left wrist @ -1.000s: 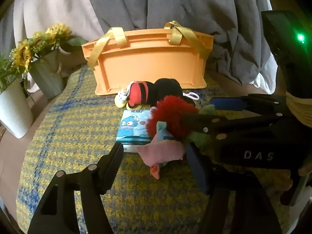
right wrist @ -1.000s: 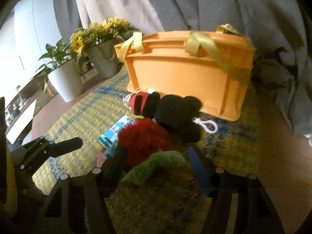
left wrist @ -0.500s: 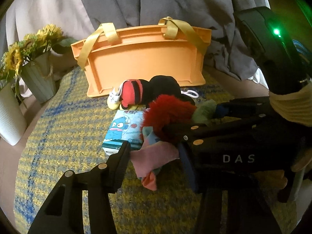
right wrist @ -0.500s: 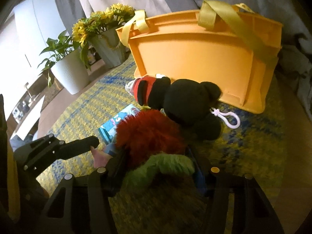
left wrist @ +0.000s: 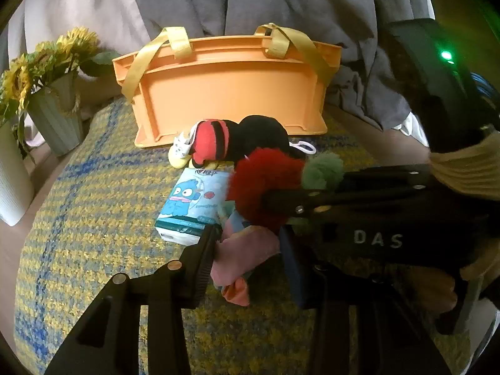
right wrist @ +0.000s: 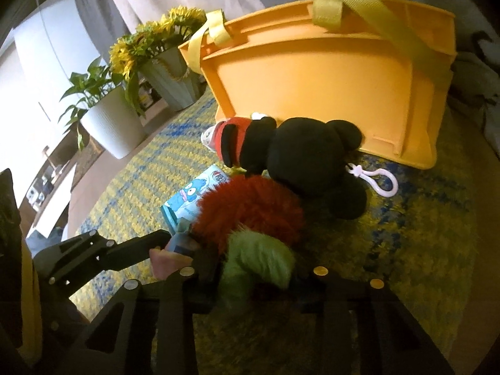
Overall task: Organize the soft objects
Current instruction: 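Grasp the red fuzzy strawberry plush with right tool while left tool grasps pink cloth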
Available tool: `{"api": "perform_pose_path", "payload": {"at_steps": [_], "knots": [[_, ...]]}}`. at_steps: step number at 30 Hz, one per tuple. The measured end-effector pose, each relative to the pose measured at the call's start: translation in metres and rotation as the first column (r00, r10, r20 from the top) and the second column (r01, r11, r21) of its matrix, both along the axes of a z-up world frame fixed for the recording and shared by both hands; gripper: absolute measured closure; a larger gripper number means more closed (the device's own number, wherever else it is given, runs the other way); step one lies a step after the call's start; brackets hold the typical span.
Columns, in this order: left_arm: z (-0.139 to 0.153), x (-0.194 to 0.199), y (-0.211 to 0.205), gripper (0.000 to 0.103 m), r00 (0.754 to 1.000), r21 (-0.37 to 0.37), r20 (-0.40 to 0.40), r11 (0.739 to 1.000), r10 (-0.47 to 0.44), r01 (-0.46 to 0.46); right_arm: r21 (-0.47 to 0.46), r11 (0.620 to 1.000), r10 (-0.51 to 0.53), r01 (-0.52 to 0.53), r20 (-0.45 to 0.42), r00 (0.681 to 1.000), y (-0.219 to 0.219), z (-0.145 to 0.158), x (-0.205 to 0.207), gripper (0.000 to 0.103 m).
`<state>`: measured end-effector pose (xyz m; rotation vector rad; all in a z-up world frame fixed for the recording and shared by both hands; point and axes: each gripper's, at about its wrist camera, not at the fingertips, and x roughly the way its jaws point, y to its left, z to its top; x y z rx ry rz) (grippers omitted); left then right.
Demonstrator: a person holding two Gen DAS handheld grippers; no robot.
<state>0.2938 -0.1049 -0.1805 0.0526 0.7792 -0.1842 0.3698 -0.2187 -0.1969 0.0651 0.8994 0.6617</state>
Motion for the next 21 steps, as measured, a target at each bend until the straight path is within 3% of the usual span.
{"api": "perform_pose_path", "payload": {"at_steps": [13,19,21], "knots": [[0.014,-0.011,0.016,0.065,0.999,-0.046,0.013,0.998,0.049,-0.049,0.013,0.989,-0.147,0.146,0.034,0.989,-0.011,0.012,-0.018,0.086],[0.022,-0.012,0.023,0.065,0.997,-0.056,0.033,0.997,0.063,-0.061,-0.019,0.987,-0.156,0.157,0.057,0.986,-0.008,0.016,-0.028,0.086],[0.021,-0.013,0.026,0.065,0.997,-0.056,0.029,0.996,0.071,-0.07,-0.037,0.988,-0.15,0.152,0.049,0.987,-0.005,0.012,-0.027,0.08]]}}
